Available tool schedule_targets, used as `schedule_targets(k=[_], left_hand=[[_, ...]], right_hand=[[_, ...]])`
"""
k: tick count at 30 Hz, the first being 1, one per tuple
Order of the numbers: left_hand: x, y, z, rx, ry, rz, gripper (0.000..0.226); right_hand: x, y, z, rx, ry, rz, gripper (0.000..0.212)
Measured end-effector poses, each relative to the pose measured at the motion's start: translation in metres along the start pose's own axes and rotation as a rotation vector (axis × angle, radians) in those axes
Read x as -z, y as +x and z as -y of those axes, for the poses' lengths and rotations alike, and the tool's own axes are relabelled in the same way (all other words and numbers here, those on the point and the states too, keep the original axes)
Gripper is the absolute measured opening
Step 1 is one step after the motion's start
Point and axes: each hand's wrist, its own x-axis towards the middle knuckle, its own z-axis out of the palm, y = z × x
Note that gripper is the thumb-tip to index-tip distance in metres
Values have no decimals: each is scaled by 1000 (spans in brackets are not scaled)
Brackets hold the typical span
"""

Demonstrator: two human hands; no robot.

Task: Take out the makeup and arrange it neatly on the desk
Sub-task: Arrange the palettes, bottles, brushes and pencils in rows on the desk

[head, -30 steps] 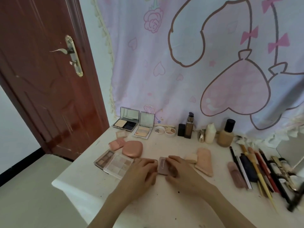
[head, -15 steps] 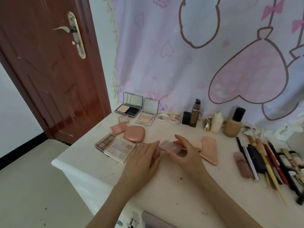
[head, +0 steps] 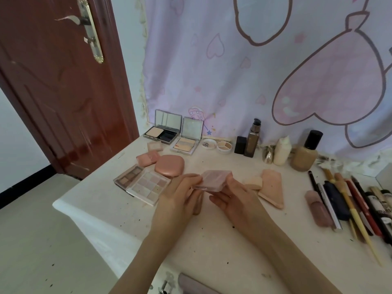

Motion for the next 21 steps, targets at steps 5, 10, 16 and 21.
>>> schedule_targets(k=[5, 10, 16, 21], left_hand=[[2, 1, -5, -64, -13, 106, 33], [4, 2, -7, 11, -45, 288, 48], [4, 2, -5, 106, -165, 285, 43], [6, 3, -5, 103, -170, 334, 41]], right_hand=[[4, 2, 7, -9, 101, 7, 40], [4, -1, 6, 73, -22, -37, 44], [-1, -8, 7, 150, -336, -76, 54], [-3, -11, 8, 181, -447, -95, 51]])
